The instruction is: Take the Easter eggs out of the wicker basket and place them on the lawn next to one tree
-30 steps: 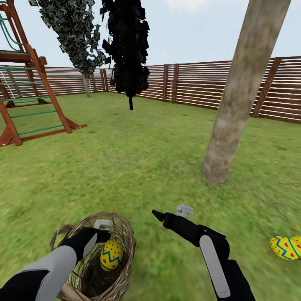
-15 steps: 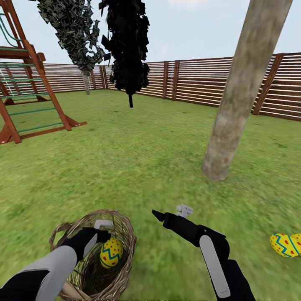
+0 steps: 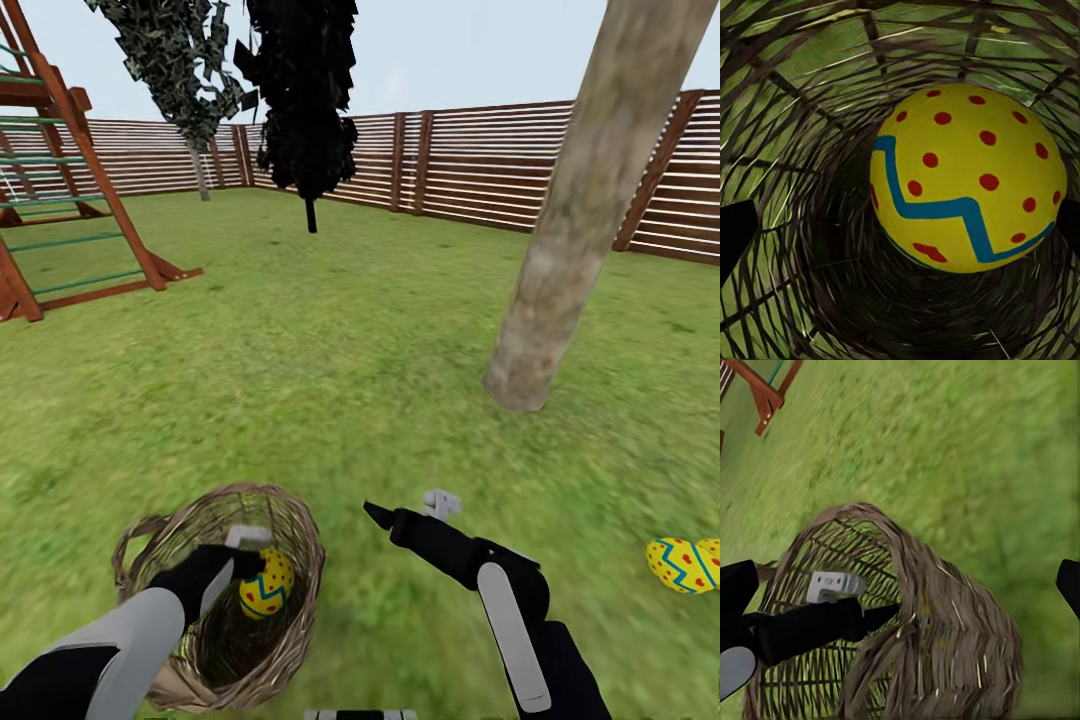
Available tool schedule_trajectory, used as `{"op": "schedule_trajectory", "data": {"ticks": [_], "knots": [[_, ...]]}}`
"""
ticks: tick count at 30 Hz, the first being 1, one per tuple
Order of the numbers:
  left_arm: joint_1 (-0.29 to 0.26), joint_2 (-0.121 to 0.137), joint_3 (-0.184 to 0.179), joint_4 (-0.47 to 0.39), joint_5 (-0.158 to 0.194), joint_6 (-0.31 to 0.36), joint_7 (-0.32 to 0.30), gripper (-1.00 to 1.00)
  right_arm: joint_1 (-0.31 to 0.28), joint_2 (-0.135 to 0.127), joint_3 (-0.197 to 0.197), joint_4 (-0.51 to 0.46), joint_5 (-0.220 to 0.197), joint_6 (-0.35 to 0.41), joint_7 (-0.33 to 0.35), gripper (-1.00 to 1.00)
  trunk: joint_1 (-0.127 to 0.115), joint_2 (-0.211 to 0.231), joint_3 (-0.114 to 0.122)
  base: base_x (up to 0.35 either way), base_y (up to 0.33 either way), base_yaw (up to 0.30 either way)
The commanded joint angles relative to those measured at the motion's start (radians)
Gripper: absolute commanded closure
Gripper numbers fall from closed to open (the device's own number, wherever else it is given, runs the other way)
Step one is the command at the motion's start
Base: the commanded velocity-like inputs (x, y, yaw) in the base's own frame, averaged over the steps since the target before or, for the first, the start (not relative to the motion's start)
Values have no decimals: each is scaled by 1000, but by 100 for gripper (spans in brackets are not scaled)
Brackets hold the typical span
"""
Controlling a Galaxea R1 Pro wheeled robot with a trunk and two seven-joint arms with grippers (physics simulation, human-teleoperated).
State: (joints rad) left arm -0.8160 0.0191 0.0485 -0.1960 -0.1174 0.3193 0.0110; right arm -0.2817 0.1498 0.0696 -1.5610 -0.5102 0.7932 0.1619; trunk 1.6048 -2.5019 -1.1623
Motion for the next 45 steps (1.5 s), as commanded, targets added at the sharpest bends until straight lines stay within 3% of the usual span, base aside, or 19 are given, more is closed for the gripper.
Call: {"op": "schedule_trajectory", "data": {"ticks": [1, 13, 24, 45], "knots": [[0, -1, 5, -2, -11, 3, -1, -100, -1, 1, -1, -1, 4, 5, 5, -100, 0, -1, -6, 0, 0, 0], [1, -1, 6, -2, -8, -32, -11, -100, -1, 0, -1, -1, 4, 4, 7, -100, 6, -3, -73, 0, 0, 0], [3, -18, 5, -2, -7, -37, -12, -100, -1, 0, -1, -1, 4, 4, 7, -100, 6, -3, -89, 9, 0, 0], [3, -19, 5, -2, -7, -36, -13, -100, -1, -1, 0, -1, 4, 5, 6, -100, 6, -3, -106, 65, -3, 0]]}}
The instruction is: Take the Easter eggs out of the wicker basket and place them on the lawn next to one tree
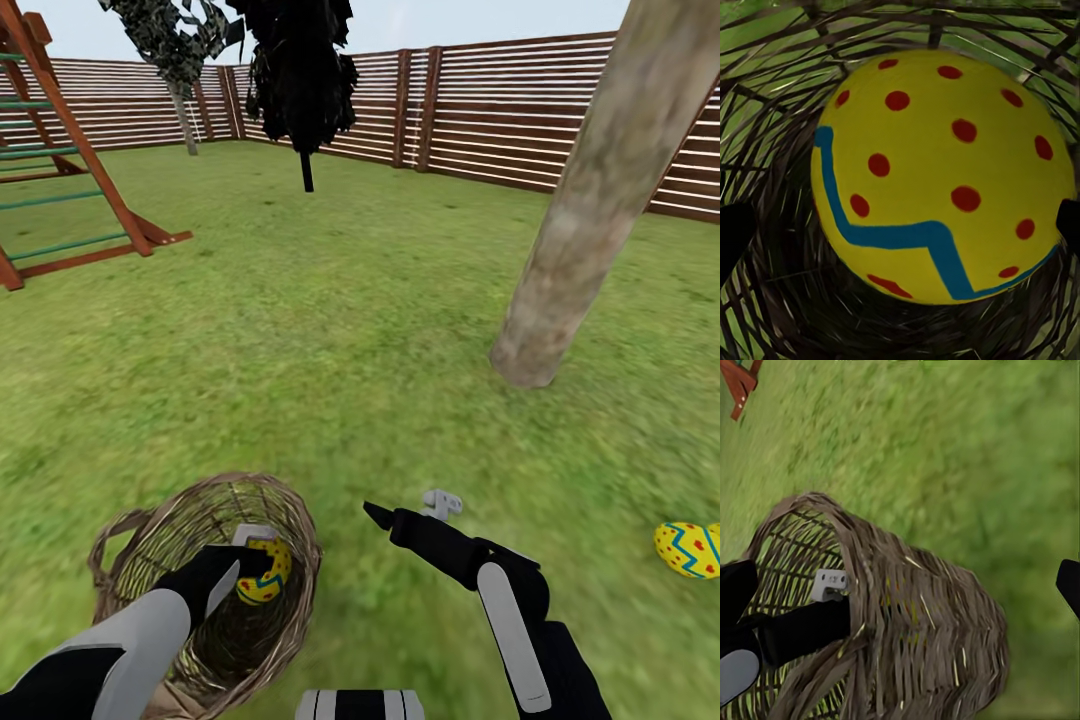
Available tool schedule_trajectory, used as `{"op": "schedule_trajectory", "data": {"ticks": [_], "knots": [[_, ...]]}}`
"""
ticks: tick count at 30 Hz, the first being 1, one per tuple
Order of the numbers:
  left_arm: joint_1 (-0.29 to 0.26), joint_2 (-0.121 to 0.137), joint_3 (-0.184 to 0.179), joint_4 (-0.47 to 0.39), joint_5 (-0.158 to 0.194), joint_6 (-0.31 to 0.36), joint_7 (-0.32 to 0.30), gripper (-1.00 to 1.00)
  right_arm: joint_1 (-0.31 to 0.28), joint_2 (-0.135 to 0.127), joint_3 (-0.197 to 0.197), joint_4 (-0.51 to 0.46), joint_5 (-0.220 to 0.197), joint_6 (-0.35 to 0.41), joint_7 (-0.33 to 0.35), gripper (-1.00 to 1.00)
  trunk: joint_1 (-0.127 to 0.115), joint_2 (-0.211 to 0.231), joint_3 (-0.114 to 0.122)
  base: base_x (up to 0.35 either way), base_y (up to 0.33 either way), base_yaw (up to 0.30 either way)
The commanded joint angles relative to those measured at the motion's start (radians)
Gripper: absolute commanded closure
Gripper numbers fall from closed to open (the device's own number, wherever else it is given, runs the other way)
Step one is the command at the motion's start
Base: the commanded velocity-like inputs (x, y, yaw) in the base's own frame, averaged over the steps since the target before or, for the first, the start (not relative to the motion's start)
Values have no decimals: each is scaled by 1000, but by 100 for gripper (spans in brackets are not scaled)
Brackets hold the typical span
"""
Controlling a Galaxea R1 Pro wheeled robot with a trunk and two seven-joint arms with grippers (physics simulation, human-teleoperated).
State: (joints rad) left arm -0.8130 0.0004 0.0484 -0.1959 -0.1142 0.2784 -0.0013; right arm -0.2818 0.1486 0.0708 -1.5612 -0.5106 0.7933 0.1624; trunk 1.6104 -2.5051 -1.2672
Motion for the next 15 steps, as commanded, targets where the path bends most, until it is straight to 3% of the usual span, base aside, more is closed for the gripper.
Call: {"op": "schedule_trajectory", "data": {"ticks": [1, 7, 15], "knots": [[0, 0, 5, -2, -10, 5, 0, -100, 0, 0, -1, 0, 4, 4, 5, -100, 0, 0, -1, 120, -69, 0], [0, 0, 5, -2, -10, 5, -1, -100, 0, 1, 0, 0, 4, 4, 6, -100, 0, 0, -6, 148, -84, 0], [0, 1, 7, -3, -9, 7, -4, -100, 0, 1, -1, 0, 4, 4, 6, -100, 0, 0, -7, 14, -8, 0]]}}
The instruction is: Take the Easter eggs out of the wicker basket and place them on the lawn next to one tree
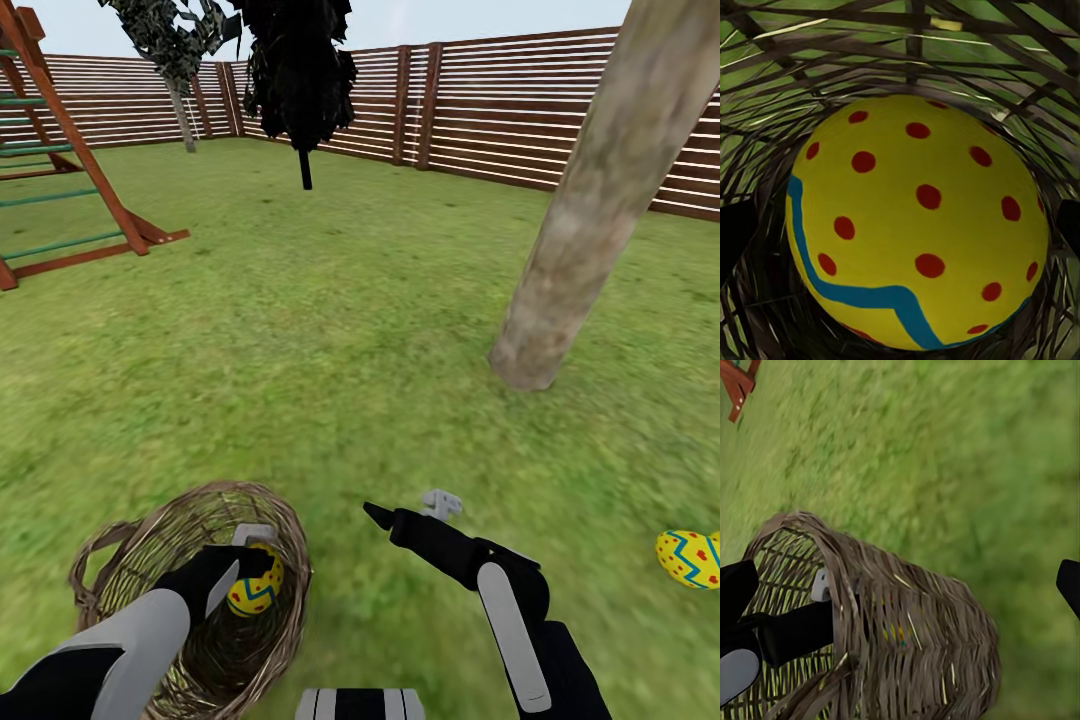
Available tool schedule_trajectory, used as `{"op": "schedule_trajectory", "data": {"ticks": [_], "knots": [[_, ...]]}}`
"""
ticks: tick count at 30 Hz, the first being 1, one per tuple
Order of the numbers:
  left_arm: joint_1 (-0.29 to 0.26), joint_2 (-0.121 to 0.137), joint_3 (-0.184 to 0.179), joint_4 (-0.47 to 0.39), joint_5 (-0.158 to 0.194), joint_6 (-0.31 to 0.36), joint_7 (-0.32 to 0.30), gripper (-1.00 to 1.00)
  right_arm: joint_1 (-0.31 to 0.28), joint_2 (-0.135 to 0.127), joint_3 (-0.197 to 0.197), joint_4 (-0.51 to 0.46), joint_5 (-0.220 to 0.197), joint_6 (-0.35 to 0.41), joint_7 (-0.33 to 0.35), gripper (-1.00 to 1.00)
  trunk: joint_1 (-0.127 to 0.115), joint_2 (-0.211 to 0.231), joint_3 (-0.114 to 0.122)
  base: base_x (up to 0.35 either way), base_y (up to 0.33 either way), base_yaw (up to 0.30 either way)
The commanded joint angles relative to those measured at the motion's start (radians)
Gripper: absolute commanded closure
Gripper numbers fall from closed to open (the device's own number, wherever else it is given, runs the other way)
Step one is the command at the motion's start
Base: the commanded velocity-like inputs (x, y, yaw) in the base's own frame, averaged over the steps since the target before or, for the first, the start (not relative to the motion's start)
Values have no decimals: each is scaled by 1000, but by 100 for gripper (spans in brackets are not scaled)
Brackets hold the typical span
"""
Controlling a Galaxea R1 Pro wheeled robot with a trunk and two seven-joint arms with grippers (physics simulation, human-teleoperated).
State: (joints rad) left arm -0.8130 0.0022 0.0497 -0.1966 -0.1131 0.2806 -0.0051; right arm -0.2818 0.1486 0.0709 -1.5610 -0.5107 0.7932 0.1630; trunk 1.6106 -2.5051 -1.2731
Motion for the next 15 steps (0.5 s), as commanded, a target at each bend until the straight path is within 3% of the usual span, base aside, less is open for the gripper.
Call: {"op": "schedule_trajectory", "data": {"ticks": [1, 15], "knots": [[0, 0, 6, -2, -10, 6, -1, -100, 0, 0, -1, -1, 4, 4, 5, -100, 0, 0, -1, 1, -1, 0], [0, -1, 6, -2, -10, 5, 1, -100, 0, 0, 0, -1, 4, 4, 6, -100, 0, 0, -1, 50, 17, 0]]}}
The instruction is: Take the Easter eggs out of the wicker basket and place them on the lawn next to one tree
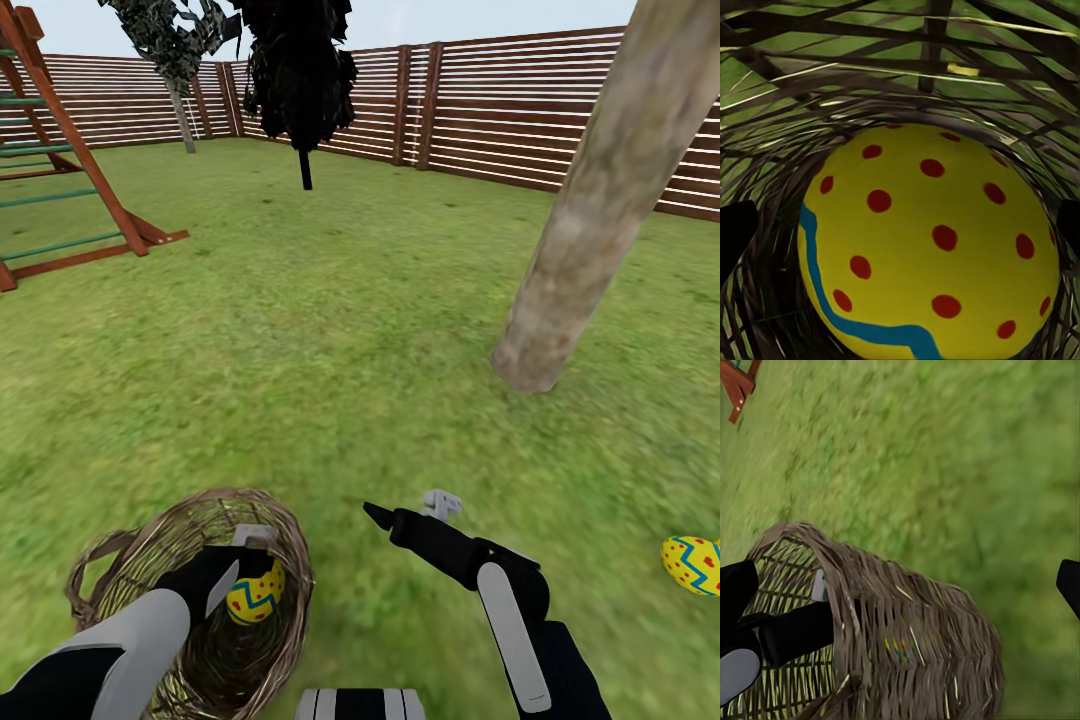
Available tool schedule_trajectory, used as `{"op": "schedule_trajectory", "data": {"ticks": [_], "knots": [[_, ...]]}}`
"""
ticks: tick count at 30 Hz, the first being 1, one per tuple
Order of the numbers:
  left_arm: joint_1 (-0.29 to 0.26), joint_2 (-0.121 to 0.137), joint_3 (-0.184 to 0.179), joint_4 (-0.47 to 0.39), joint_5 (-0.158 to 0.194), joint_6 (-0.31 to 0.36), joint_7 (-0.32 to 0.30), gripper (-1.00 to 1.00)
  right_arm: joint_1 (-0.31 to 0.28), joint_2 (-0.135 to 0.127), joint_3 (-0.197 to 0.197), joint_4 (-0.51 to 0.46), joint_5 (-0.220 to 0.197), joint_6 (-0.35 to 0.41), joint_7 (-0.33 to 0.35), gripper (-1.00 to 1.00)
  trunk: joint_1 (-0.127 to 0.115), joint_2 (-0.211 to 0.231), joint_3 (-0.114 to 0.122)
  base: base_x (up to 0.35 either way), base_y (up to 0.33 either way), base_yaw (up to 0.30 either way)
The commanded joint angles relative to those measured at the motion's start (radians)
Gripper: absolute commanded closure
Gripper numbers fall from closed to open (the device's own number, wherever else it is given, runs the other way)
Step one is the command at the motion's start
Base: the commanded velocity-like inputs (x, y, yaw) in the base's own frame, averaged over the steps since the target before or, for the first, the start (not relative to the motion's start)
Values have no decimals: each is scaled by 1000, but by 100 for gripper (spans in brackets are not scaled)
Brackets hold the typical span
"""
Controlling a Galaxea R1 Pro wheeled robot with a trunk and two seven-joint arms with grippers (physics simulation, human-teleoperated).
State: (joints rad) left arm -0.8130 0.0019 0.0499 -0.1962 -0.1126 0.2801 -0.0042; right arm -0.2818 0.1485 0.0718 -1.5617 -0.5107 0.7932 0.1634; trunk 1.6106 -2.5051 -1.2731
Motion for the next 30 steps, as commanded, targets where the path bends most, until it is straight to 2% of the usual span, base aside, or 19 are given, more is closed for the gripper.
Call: {"op": "schedule_trajectory", "data": {"ticks": [1, 12, 14, 30], "knots": [[0, 0, 5, -2, -10, 5, 0, -100, 0, 0, -1, -1, 4, 4, 5, -100, 0, 0, -1, 1, 0, 0], [0, -16, 5, -2, -12, 6, 2, -100, 0, 0, -3, 0, 4, 4, 7, -100, 0, 0, -1, 0, 0, 0], [0, -17, 5, -2, -12, 7, 3, -100, 0, 0, -3, 0, 4, 4, 7, -100, 1, -1, -8, 0, 0, 0], [0, -16, 6, -3, -9, 10, 4, -100, 0, 1, -3, 0, 4, 4, 8, -100, 1, -1, -11, 0, 0, 0]]}}
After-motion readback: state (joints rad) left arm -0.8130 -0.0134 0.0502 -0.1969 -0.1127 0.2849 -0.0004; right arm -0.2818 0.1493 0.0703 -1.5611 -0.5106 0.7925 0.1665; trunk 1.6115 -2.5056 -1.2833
